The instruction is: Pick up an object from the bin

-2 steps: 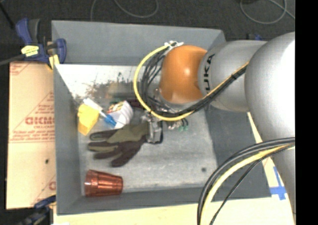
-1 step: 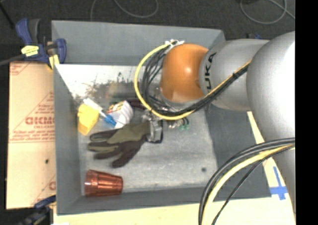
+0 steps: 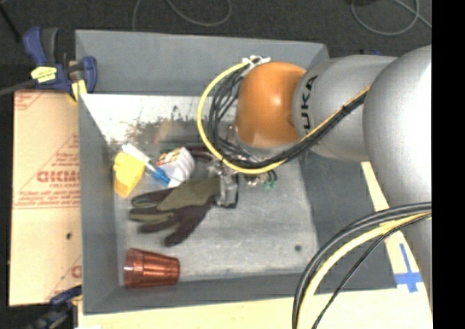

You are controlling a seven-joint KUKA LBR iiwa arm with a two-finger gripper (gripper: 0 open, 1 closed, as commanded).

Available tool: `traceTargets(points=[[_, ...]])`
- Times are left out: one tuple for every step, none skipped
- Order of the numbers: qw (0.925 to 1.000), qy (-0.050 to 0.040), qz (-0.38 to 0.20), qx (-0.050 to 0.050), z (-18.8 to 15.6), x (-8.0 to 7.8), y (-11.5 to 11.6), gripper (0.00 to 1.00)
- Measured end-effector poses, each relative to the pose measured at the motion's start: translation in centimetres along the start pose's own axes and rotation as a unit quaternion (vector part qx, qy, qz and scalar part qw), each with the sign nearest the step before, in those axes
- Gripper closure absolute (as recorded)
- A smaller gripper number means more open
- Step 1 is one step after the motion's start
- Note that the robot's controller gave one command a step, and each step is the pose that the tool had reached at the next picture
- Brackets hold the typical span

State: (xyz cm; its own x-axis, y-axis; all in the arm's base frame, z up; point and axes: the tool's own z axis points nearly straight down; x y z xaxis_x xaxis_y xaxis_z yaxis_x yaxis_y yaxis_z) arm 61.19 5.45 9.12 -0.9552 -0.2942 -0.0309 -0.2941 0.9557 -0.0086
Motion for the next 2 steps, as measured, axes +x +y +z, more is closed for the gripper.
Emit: traceTargets(points=[[1.0, -0.0011, 0.0, 0.0, -0.39, -0.04, -0.03, 1.0], [1.0, 0.0009, 0.0, 0.0, -1.07, 0.05, -0.03, 1.0]])
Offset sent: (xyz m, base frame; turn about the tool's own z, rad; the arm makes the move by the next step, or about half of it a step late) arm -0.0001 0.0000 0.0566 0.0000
